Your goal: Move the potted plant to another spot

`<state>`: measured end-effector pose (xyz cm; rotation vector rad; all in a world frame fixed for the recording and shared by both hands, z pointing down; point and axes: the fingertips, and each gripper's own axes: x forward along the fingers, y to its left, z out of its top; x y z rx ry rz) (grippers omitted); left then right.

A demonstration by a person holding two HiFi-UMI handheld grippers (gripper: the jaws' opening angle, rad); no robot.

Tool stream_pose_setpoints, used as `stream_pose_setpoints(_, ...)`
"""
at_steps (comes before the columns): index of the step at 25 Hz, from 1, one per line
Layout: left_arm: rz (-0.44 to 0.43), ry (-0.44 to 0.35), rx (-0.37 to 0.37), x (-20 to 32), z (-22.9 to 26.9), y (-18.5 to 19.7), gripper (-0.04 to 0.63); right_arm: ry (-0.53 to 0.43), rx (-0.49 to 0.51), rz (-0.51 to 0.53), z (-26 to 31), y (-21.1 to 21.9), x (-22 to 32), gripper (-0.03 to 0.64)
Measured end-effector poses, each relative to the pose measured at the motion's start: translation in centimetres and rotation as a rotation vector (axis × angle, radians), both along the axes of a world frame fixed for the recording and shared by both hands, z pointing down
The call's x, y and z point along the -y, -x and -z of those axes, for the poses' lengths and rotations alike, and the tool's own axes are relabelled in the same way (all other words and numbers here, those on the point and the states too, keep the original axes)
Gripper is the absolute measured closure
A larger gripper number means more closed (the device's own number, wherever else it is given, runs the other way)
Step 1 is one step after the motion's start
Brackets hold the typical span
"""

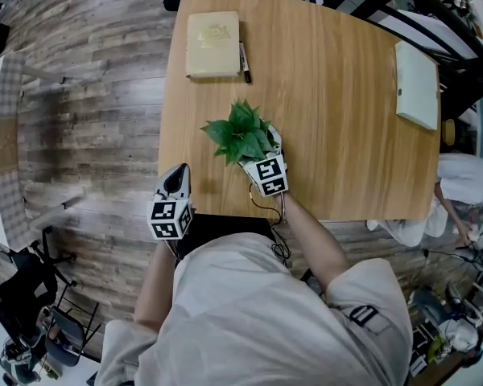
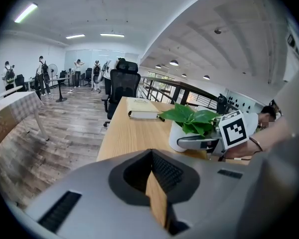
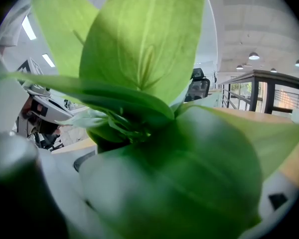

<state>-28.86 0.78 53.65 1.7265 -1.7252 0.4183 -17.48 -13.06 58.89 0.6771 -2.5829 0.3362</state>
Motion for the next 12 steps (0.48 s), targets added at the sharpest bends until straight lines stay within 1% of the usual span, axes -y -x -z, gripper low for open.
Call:
stream_pose_setpoints(6, -0.006, -0.003, -0.012, -0.5, -0.3, -0.6, 0.583, 0.005, 0.002, 0.003, -0.1, 0.0, -0.5, 0.098)
stream_pose_setpoints(12, -0.030, -0.003, -0.021, -1.4, -0.4, -0.1, 0.584, 0.012, 0.016, -0.008, 0.7, 0.4, -2.3, 0.100)
